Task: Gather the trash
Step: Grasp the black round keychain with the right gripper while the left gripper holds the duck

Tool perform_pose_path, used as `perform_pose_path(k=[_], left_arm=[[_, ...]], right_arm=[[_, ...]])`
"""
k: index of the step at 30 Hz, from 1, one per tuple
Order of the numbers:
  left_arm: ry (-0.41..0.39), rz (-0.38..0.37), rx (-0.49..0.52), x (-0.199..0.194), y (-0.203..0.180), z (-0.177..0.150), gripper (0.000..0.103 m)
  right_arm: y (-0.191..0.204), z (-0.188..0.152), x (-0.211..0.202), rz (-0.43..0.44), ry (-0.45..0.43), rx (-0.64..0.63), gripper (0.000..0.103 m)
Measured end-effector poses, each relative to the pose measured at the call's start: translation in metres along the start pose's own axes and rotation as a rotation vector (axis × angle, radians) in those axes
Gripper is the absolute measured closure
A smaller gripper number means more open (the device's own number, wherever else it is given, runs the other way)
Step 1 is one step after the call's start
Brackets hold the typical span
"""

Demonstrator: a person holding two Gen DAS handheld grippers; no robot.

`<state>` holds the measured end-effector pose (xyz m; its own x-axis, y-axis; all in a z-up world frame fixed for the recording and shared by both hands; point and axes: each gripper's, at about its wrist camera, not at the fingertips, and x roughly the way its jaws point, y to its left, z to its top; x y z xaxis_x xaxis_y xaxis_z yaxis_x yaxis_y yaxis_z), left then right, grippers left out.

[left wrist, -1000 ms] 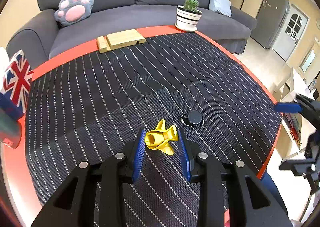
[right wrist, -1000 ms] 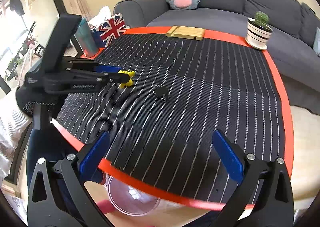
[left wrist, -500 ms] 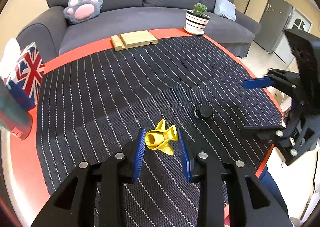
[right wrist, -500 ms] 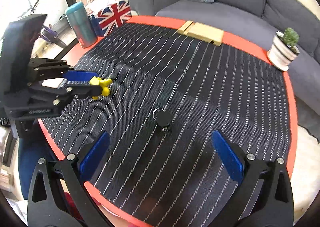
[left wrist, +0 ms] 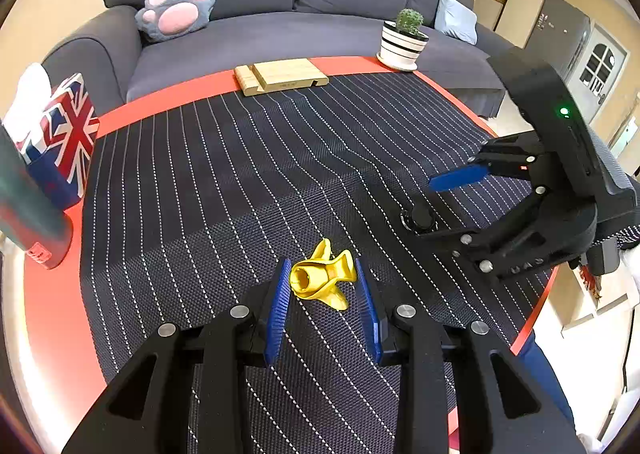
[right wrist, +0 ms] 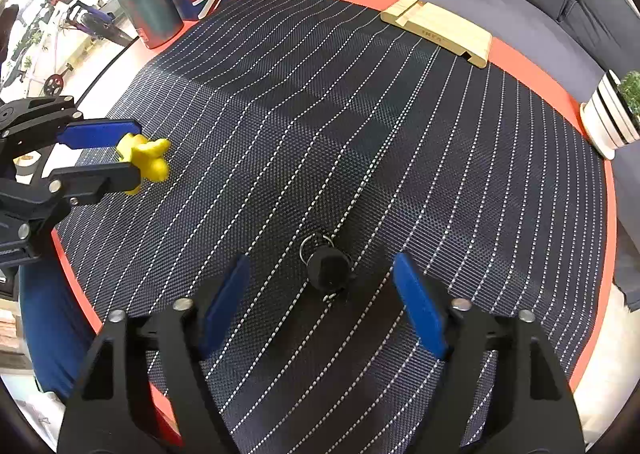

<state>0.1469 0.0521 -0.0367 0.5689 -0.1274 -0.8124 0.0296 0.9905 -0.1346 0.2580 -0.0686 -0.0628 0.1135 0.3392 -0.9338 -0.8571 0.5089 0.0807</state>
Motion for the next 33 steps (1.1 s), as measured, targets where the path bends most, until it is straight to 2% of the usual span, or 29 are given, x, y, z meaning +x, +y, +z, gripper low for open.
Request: perform_pose_path(k=[2, 4, 9, 13, 24, 33], left_arm=[[0.002, 0.0, -0.002, 0.001, 0.001, -0.001, 0.071], [0.003, 0.0, -0.005, 0.001, 0.002, -0.002, 0.071], [0.005, -0.003, -0.007, 0.003, 0.002, -0.004, 0.071], [0.007, -0.005, -0.01, 0.005, 0.003, -0.005, 0.071], [-0.013, 0.007, -0.006, -0.004, -0.004, -0.011, 0.071], [-0.057, 0.027, 0.013, -0.024, -0.02, -0.023, 0.071]], right_arm=[[-0.001, -0.001, 0.003, -0.01, 0.004, -0.004, 0.038], [-0.001, -0.003, 0.006, -0.014, 0.013, -0.004, 0.05], [-0.001, -0.005, 0.009, -0.014, 0.006, -0.011, 0.061], [0.0, -0.006, 0.011, -0.023, 0.005, -0.02, 0.079], [0.011, -0.017, -0.015, -0.037, -0.089, -0.01, 0.079], [0.027, -0.043, -0.054, -0.066, -0.198, -0.005, 0.079]])
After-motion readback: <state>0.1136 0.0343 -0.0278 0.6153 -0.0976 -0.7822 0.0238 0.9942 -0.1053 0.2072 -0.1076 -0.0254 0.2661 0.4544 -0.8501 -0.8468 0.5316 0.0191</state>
